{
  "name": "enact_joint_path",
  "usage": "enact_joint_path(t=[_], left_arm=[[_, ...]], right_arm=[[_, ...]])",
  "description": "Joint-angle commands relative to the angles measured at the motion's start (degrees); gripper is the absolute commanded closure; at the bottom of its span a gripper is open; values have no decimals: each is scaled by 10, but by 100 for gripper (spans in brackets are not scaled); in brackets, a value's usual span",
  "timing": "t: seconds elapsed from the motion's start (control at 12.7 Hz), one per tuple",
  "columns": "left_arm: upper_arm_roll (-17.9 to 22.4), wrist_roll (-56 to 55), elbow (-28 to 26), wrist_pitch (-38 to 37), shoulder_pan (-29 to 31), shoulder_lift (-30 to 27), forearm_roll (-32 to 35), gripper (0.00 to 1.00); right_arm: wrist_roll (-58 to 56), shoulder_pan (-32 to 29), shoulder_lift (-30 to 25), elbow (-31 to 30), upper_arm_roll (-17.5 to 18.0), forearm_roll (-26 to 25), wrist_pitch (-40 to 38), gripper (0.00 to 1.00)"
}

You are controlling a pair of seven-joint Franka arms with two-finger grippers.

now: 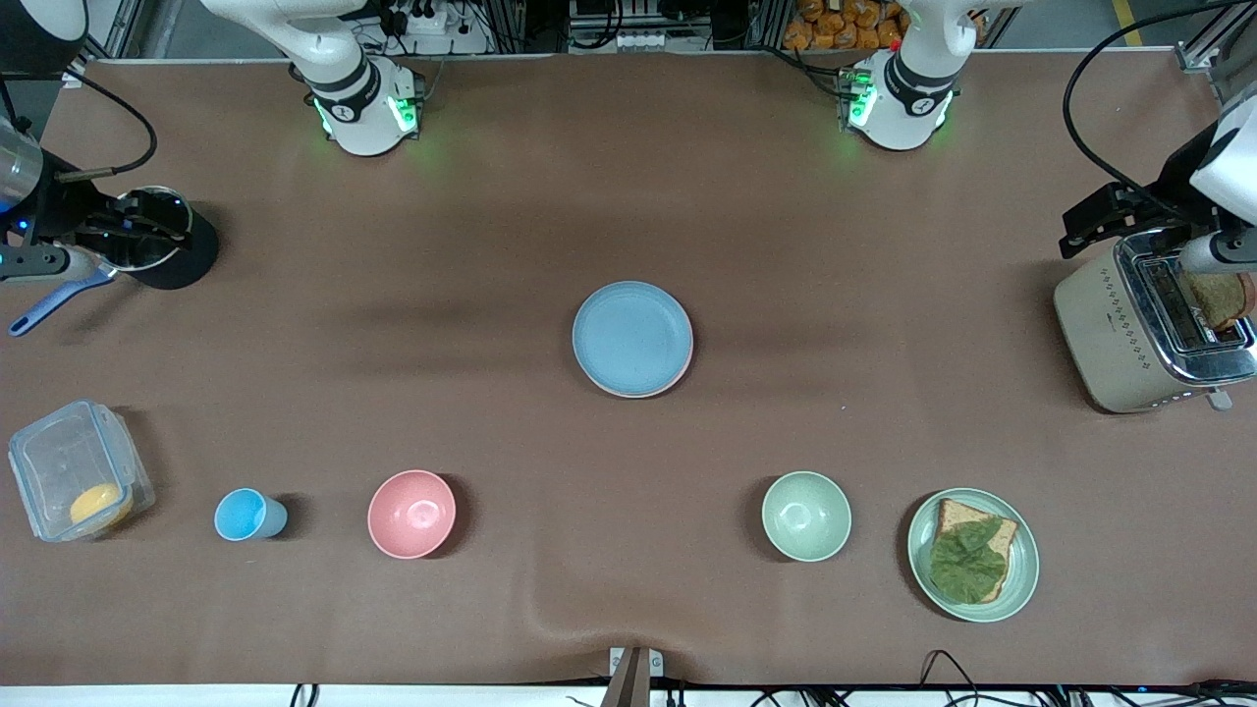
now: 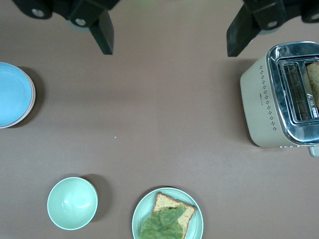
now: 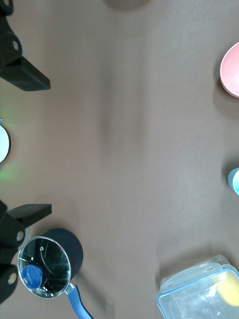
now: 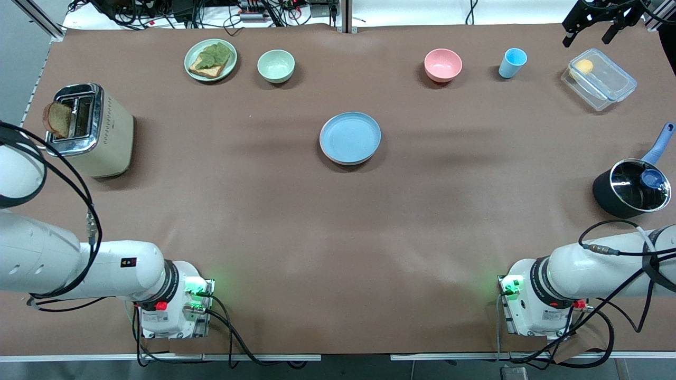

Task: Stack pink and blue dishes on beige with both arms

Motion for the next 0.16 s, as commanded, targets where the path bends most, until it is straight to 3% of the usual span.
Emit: enact_joint_path(t=[0.0, 0.08], left_arm=[[-3, 8, 10, -14, 0, 0, 11, 0], [-3, 8, 10, -14, 0, 0, 11, 0]], right_arm=[[10, 0, 2, 9, 2, 2, -4, 0], [10, 1, 2, 9, 3, 2, -4, 0]])
